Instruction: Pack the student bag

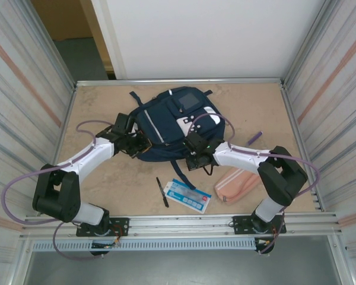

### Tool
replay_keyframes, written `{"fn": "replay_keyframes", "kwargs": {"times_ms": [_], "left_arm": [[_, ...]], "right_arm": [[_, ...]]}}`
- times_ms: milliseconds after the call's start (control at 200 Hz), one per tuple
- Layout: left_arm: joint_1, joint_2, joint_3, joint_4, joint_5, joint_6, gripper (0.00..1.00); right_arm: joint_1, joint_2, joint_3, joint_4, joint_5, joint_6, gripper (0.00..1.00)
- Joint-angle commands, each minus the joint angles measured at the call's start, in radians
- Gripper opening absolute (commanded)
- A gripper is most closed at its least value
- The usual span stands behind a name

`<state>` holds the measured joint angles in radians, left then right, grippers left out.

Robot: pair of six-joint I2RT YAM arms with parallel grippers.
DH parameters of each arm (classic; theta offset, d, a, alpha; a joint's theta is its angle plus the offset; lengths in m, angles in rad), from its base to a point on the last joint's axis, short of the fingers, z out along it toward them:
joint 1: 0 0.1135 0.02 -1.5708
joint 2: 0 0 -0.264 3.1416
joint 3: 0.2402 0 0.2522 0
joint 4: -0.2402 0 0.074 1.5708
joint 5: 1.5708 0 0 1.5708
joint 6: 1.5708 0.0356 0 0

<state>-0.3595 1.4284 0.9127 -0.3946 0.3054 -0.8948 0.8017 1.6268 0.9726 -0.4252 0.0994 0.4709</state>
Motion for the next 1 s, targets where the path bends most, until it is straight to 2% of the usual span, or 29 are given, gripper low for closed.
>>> {"fn": "replay_keyframes", "kwargs": {"times_ms": [0,35,105,170,286,381,491,571,812,997], "left_arm": [[-0.022,-0.034,0.038,-0.030,-0.037,0.044,0.00],[-0.051,-0.038,0.039,-0.032,-0.052,0.052,0.00],[-0.091,-0.058,0.031,-0.044,-0.074,0.045,0.01],[-0.105,-0.095,0.005,-0.044,-0.072,0.018,0.26],[-0.108,-0.168,-0.032,-0.072,-0.072,-0.002,0.35],[-0.109,-0.201,-0.027,-0.115,-0.087,-0.007,0.42],[-0.107,-0.186,0.015,-0.138,-0.121,0.020,0.49],[-0.106,-0.126,0.069,-0.154,-0.156,0.055,0.52],[-0.068,0.096,0.174,-0.128,-0.197,0.062,0.54],[-0.062,0.196,0.183,-0.035,-0.211,-0.012,0.56]], "right_arm": [[-0.042,-0.074,-0.054,-0.105,0.018,0.024,0.00],[-0.042,-0.104,-0.064,-0.085,-0.005,0.014,0.02],[-0.043,-0.178,-0.079,-0.064,-0.024,0.000,0.17],[-0.043,-0.266,-0.093,-0.053,-0.021,-0.014,0.26],[-0.047,-0.421,-0.132,-0.014,0.015,-0.050,0.40],[-0.073,-0.484,-0.135,0.003,0.017,-0.088,0.51],[-0.132,-0.461,-0.113,0.015,-0.112,-0.115,0.53],[-0.150,-0.413,-0.092,0.024,-0.157,-0.114,0.53],[-0.154,-0.313,-0.066,0.046,-0.210,-0.102,0.53],[-0.154,-0.289,-0.082,0.052,-0.193,-0.101,0.53]]}}
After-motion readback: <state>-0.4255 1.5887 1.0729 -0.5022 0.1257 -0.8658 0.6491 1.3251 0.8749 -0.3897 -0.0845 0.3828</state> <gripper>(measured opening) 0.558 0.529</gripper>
